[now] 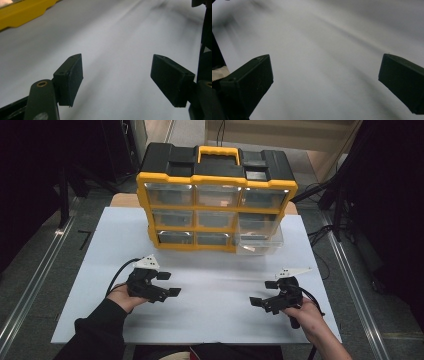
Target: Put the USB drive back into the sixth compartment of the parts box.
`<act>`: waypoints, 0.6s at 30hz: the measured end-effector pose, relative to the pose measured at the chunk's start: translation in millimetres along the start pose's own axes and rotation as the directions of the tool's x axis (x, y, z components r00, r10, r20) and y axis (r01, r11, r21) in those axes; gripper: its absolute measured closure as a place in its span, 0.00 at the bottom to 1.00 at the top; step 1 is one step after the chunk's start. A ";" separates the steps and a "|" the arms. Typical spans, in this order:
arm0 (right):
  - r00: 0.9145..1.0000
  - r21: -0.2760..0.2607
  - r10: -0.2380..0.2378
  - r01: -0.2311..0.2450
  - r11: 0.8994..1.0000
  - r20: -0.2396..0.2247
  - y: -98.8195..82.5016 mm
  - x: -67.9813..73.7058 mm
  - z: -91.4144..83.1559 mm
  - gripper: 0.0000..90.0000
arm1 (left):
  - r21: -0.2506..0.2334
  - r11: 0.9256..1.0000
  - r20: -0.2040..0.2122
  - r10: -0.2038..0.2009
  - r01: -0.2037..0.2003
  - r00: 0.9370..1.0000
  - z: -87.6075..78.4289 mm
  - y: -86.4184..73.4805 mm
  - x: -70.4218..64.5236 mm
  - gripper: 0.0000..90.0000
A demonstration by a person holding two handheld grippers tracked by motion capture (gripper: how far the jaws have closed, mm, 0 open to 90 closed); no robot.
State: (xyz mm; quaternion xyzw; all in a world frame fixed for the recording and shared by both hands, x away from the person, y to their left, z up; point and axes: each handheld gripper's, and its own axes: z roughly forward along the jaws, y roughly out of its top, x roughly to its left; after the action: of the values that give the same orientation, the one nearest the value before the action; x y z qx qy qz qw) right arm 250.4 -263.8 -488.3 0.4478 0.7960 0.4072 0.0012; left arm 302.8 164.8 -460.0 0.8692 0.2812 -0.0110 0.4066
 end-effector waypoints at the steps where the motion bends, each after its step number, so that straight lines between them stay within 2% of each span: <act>1: 1.000 0.000 0.001 -0.001 1.000 0.000 0.0 0.1 0.0 0.00 | -0.002 1.000 0.006 -0.008 0.008 1.000 -0.4 -1.9 0.0 0.30; 4: 1.000 0.001 0.000 0.000 1.000 0.002 -0.1 0.1 0.1 0.00 | 0.009 1.000 -0.007 -0.007 0.007 1.000 -2.9 -6.7 1.0 0.30; 18: 1.000 -0.001 -0.001 0.001 1.000 0.005 -0.4 -0.2 -0.2 0.00 | 0.003 0.999 -0.043 -0.045 0.045 0.998 -17.9 -25.5 5.3 0.30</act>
State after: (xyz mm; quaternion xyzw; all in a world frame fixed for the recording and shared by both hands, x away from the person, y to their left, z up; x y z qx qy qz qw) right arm 250.2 -264.1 -488.4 0.4486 0.7960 0.4064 0.0036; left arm 290.8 193.1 -467.2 0.8634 0.3095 -0.0020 0.3985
